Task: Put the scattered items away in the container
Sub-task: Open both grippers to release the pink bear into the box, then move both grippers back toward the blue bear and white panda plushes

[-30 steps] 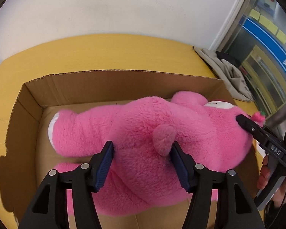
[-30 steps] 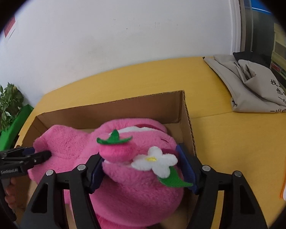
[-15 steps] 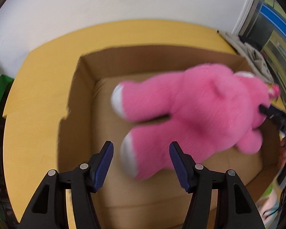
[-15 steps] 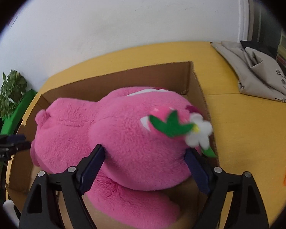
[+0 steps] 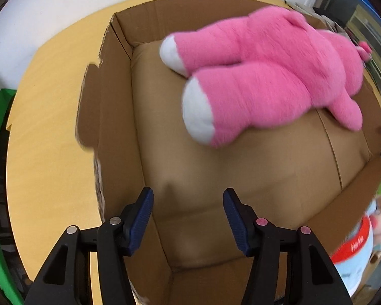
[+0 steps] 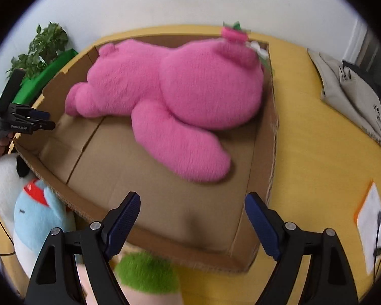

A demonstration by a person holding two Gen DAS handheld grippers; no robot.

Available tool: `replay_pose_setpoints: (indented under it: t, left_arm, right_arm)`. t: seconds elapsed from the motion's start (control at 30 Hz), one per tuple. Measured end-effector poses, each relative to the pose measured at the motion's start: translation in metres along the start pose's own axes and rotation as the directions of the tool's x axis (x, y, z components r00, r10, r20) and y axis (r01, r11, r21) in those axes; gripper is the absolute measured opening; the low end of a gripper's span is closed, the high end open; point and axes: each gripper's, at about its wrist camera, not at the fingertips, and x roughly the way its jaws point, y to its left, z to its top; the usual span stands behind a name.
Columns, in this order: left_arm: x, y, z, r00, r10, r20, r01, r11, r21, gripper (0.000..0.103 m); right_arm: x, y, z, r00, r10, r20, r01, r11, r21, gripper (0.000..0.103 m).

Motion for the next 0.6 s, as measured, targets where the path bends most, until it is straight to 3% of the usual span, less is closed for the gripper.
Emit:
replay_pose_setpoints:
  t: [0.1, 0.23, 0.37, 0.47, 0.53, 0.6]
  left_arm:
    - [-0.009, -0.002, -0.019, 1.0, -0.02, 0.008, 0.02, 1.0, -0.016, 0.06]
    - [-0.019, -0.004, -0.042, 0.999, -0.026, 0.024, 0.027, 0.999, -0.026, 0.06]
    - [-0.056, -0.003, -0.066, 0.989, -0.01, 0.147, 0.022, 0.997, -0.079, 0.06]
    - [-0.107, -0.012, -0.095, 0.959, 0.001, 0.284, 0.024, 0.996, -0.084, 0.061]
    - [-0.139, -0.023, -0.123, 0.928, 0.029, 0.371, 0.003, 0.996, -0.087, 0.07]
    - [-0.172, -0.041, -0.155, 0.886, 0.027, 0.463, 0.017, 0.996, -0.09, 0.09]
  right_arm:
    - [-0.004, 0.009, -0.015, 0.999, -0.043, 0.019, 0.043, 0.999, -0.019, 0.086]
    - [-0.014, 0.007, -0.026, 0.999, -0.016, 0.041, 0.014, 0.999, 0.037, 0.086]
    - [-0.034, 0.007, -0.044, 0.996, 0.005, 0.095, -0.017, 0.993, 0.119, 0.086]
    - [-0.076, 0.012, -0.064, 0.978, -0.016, 0.209, -0.014, 0.99, 0.142, 0.087]
    - [-0.109, 0.016, -0.081, 0.957, -0.002, 0.29, -0.046, 0.986, 0.157, 0.097]
    - [-0.137, 0.026, -0.1, 0.939, 0.004, 0.344, -0.064, 0.985, 0.163, 0.103]
